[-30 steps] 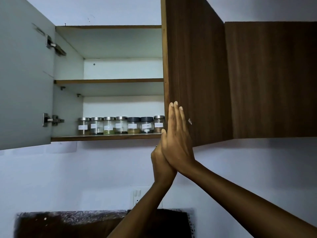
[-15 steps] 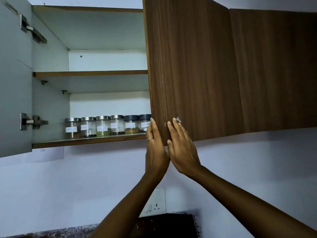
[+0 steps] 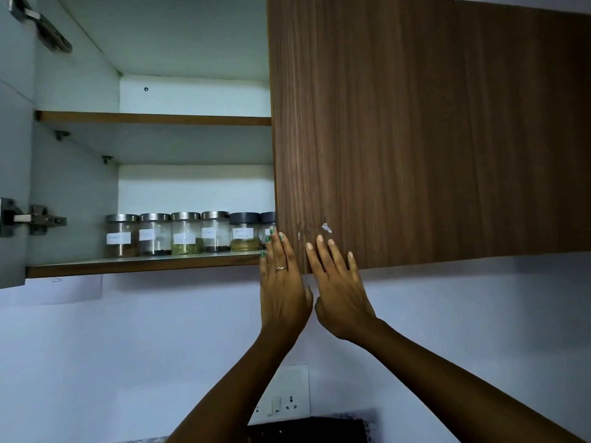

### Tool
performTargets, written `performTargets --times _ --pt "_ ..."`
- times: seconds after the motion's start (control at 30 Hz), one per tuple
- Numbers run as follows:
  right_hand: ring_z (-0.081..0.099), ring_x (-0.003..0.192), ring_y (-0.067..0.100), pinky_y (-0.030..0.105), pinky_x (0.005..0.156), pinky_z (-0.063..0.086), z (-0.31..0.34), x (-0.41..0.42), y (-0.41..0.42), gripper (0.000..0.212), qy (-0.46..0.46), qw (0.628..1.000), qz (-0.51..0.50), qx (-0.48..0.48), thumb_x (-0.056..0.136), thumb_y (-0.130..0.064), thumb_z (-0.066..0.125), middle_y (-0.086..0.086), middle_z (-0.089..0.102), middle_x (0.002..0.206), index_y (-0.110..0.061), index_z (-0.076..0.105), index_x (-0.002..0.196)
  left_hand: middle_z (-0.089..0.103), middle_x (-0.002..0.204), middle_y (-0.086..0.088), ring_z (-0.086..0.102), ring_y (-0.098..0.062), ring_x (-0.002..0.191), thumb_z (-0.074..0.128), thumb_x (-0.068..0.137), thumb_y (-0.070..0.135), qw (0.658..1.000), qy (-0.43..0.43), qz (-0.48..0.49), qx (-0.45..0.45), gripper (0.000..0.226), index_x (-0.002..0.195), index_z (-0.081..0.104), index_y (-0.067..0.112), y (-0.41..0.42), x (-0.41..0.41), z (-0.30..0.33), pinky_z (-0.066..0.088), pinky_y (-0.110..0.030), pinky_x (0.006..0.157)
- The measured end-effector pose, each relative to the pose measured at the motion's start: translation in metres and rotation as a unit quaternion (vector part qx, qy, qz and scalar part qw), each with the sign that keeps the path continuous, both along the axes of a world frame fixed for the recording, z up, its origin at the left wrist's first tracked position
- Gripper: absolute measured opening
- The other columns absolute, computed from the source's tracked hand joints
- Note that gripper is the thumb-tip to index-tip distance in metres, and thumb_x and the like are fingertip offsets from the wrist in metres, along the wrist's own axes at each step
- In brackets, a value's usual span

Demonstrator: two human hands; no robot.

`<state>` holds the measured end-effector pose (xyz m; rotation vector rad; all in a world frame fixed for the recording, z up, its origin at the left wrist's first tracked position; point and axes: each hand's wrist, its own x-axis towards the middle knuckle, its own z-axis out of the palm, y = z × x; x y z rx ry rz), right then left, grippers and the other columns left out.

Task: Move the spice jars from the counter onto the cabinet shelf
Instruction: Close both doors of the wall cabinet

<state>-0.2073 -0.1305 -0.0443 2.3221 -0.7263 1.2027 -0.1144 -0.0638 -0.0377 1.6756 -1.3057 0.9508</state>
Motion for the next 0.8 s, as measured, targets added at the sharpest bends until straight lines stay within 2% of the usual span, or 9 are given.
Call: performTargets --times 0.13,0.23,0.3,0.43,0.53,0.67,0.8 --pt "-0.022 0.141 0.024 0.044 0.112 -0.013 -0.004 0.013 -0.018 0.087 0.014 1.000 -0.005 -0.001 0.087 -0.030 0.049 0.004 -0.018 0.155 -0.021 -0.016 0.144 -0.036 0.145 -0.009 -0.036 -0.025 0.134 0.043 0.092 0.029 0.998 -0.033 0.054 0.032 0.089 0.134 -0.032 0.008 -0.015 0.014 -0.007 -0.025 -0.034 0.109" --pt "-0.017 0.142 0.026 0.046 0.114 -0.007 -0.006 0.021 -0.028 0.088 0.018 1.000 -0.002 0.007 0.087 -0.037 0.052 0.006 -0.013 0.156 -0.019 -0.011 0.146 -0.042 0.140 -0.008 -0.043 -0.024 0.128 0.044 0.089 0.032 0.994 -0.056 0.069 0.058 0.092 0.134 -0.033 0.008 -0.024 0.022 -0.011 -0.031 -0.032 0.105" --pt "-0.011 0.143 0.027 0.046 0.114 -0.003 -0.009 0.023 -0.031 0.088 0.012 1.000 0.005 0.013 0.084 -0.034 0.057 0.007 -0.006 0.156 -0.016 -0.003 0.147 -0.043 0.138 -0.008 -0.045 -0.023 0.127 0.045 0.088 0.031 0.993 -0.063 0.073 0.068 0.093 0.134 -0.032 0.007 -0.029 0.026 -0.013 -0.031 -0.032 0.105" --pt "0.013 0.143 0.032 0.051 0.112 0.016 -0.014 0.027 -0.037 0.088 -0.017 1.000 0.010 -0.010 0.076 -0.030 0.066 0.014 0.018 0.155 -0.009 0.020 0.147 -0.039 0.141 -0.008 -0.038 -0.025 0.132 0.046 0.087 0.031 0.994 -0.063 0.069 0.058 0.092 0.137 -0.028 0.007 -0.038 0.031 -0.015 -0.026 -0.032 0.108" --pt "0.016 0.142 0.034 0.052 0.112 0.017 -0.016 0.030 -0.041 0.090 -0.024 0.999 0.008 -0.028 0.075 -0.034 0.065 0.015 0.019 0.155 -0.008 0.019 0.147 -0.034 0.145 -0.009 -0.034 -0.025 0.136 0.049 0.085 0.027 0.995 -0.064 0.066 0.045 0.093 0.140 -0.023 0.006 -0.042 0.033 -0.017 -0.021 -0.032 0.111" --pt "0.017 0.142 0.034 0.052 0.112 0.018 -0.019 0.033 -0.043 0.094 -0.024 0.999 0.007 -0.026 0.072 -0.037 0.067 0.016 0.017 0.155 -0.008 0.017 0.147 -0.036 0.146 -0.008 -0.036 -0.023 0.135 0.049 0.085 0.027 0.995 -0.059 0.071 0.043 0.096 0.138 -0.028 0.008 -0.045 0.035 -0.018 -0.022 -0.031 0.111" --pt "0.018 0.141 0.034 0.052 0.111 0.019 -0.018 0.031 -0.041 0.097 -0.016 1.000 -0.005 -0.025 0.065 -0.029 0.071 0.016 0.017 0.154 -0.007 0.022 0.146 -0.038 0.145 -0.009 -0.035 -0.025 0.136 0.047 0.083 0.018 0.992 -0.063 0.086 0.062 0.096 0.136 -0.032 0.008 -0.044 0.034 -0.019 -0.019 -0.034 0.114"
